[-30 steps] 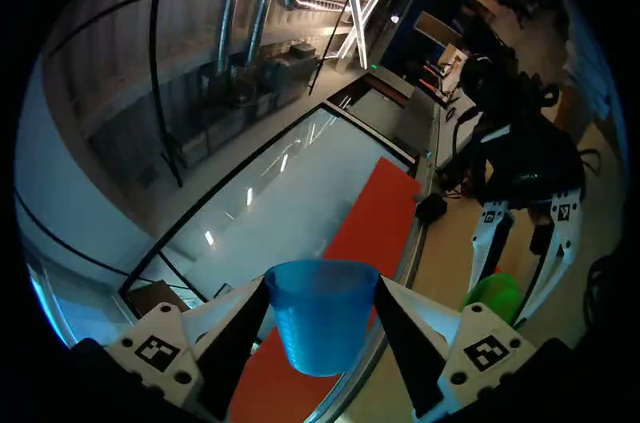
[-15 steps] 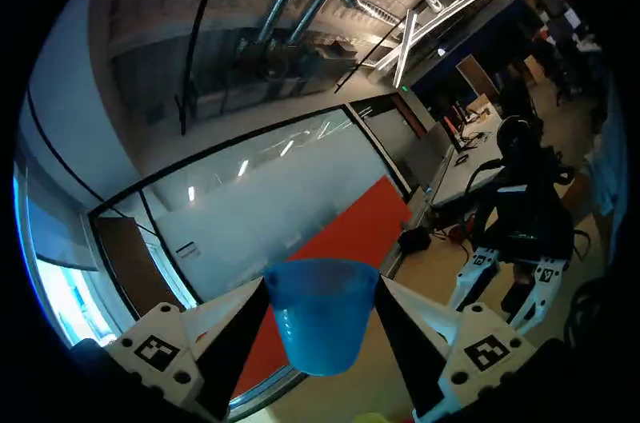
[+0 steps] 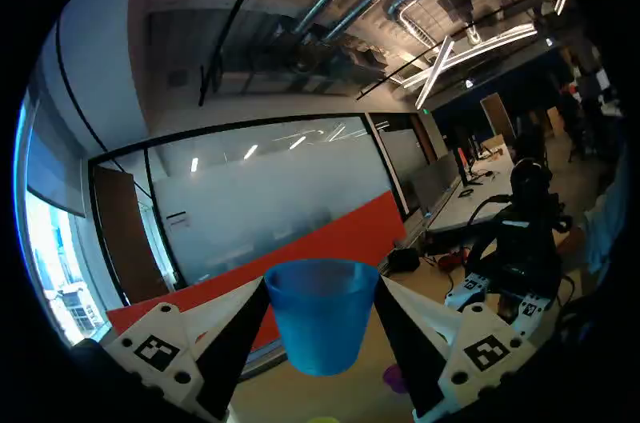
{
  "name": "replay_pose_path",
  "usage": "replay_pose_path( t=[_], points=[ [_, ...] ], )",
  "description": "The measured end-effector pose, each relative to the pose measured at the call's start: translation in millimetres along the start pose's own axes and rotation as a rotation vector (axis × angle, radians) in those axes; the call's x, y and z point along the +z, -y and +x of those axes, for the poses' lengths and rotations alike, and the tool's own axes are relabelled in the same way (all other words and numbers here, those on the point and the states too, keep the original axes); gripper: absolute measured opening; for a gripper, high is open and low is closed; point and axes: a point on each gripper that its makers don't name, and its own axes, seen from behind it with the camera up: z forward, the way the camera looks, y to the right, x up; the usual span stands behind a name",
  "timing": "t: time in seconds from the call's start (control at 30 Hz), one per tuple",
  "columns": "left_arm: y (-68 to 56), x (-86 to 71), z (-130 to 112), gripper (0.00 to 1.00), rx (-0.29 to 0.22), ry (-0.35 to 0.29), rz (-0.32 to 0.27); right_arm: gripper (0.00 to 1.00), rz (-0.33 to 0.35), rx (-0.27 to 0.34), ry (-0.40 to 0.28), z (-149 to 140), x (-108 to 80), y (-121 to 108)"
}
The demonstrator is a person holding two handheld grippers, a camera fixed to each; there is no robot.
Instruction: Pour water
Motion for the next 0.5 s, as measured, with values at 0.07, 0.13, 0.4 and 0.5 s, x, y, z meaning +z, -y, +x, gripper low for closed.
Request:
replay_pose_path(
  t=[0.07,0.13,0.4,0.5],
  points=[
    [0.5,0.9,-1,0.88,-0.042,-0.002,-0.003,0.90,-0.001,0.001,0.000,0,-0.6,0],
    [1.1,1.8,-2,0.88,-0.084,-0.002,-0.003,0.90,-0.003,0.001,0.000,1,-1.1,0],
    [-1.1,3.2,-11,0.88,-0.243,0.022,-0.020,0.90,-0.007,-0.001,0.000,2,-2.7,-1],
    [2.0,3.5,-18,0.88,-0.265,0.041,-0.018,0.90,-0.008,0.000,0.001,2,-3.4,-1]
  ],
)
